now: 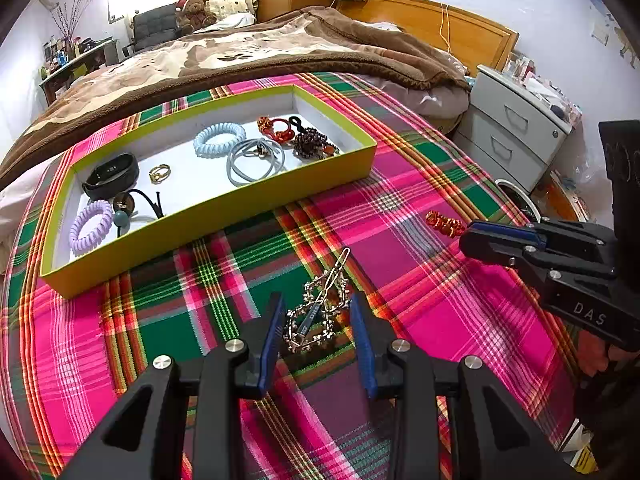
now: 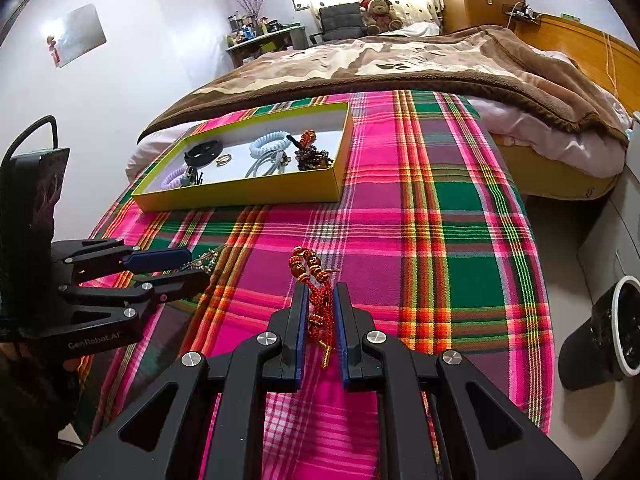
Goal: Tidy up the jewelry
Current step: 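Carry the tassel and hairpin with both tools over the yellow box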
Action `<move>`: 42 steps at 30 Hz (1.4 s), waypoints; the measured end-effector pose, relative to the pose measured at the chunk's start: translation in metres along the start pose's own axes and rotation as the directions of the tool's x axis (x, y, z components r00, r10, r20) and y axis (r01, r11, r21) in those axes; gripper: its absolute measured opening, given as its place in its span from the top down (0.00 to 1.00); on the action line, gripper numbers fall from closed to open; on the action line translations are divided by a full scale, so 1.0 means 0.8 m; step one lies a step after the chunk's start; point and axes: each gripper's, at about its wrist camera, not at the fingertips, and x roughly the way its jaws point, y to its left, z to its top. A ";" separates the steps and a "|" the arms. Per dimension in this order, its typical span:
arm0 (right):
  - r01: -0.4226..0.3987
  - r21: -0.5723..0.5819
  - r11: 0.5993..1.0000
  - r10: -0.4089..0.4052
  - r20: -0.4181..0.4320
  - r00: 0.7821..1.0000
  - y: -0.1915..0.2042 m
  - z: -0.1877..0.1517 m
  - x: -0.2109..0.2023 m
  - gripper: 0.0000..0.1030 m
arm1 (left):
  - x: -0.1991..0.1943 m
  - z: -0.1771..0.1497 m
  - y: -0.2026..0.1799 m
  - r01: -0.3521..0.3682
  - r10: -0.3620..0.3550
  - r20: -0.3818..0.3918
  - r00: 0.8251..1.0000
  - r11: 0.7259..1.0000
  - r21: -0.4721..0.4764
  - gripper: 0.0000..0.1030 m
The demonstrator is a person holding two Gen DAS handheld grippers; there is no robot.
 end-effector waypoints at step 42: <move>-0.068 -0.071 0.995 0.069 0.018 0.997 0.081 0.109 0.079 0.88 | -0.015 0.111 0.136 -0.074 0.089 0.096 0.991 0.986 -0.152 0.66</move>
